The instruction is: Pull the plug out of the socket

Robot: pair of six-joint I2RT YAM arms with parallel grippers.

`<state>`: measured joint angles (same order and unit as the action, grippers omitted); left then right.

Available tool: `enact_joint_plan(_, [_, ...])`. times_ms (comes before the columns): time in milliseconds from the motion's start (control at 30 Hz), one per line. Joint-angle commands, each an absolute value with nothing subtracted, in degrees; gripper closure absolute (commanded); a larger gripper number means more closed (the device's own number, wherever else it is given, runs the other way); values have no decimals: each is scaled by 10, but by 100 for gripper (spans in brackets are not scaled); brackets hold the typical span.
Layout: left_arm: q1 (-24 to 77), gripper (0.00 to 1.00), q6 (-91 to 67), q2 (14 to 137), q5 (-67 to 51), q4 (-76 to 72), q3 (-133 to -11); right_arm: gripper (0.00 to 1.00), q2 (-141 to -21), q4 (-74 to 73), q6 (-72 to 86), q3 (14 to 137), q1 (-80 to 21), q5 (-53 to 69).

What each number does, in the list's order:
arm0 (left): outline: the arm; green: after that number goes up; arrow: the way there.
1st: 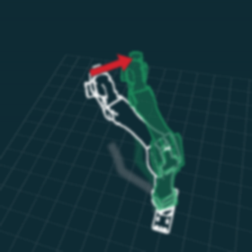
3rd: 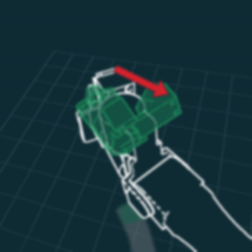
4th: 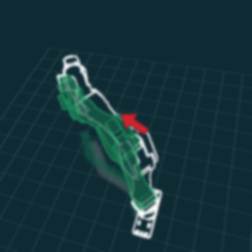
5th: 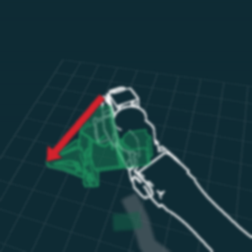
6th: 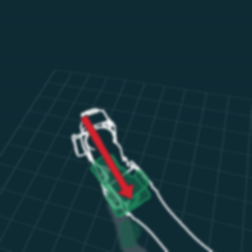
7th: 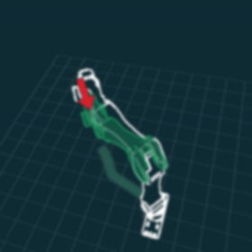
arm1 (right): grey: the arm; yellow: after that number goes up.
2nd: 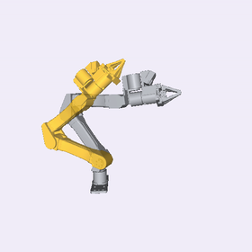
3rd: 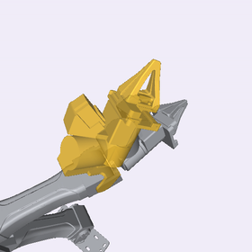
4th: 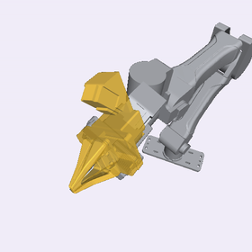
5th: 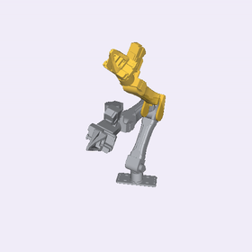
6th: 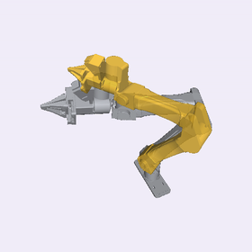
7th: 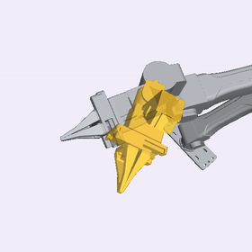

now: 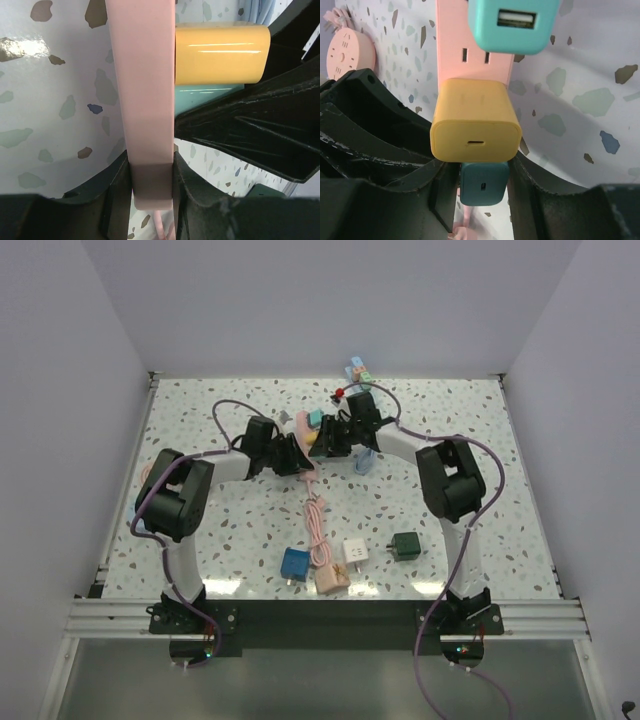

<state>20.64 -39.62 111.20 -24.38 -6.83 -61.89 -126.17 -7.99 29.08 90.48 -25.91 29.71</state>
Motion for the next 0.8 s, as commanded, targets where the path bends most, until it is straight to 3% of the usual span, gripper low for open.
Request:
enact_joint_plan(0, [203, 100, -386, 1099, -265, -120, -609, 58, -1273, -66, 298, 932, -263, 314])
enact_joint_plan(67, [202, 100, -389, 1100, -268, -126, -612, 74, -1276, -68, 301, 935, -263, 313])
enact_joint_plan(100, [200, 100, -389, 1105, -267, -118, -618, 89, -1269, -68, 306, 932, -263, 310])
enact_joint_plan(133, [196, 100, -390, 1107, -263, -112, -620, 98, -1260, -67, 308, 928, -263, 307])
enact_joint_plan(500, [90, 100, -363, 1129, -214, -80, -618, 100, -1024, -87, 305, 783, -244, 276])
enact_joint_plan(767, [83, 100, -361, 1150, -215, -73, -642, 100, -899, -115, 304, 669, -242, 229])
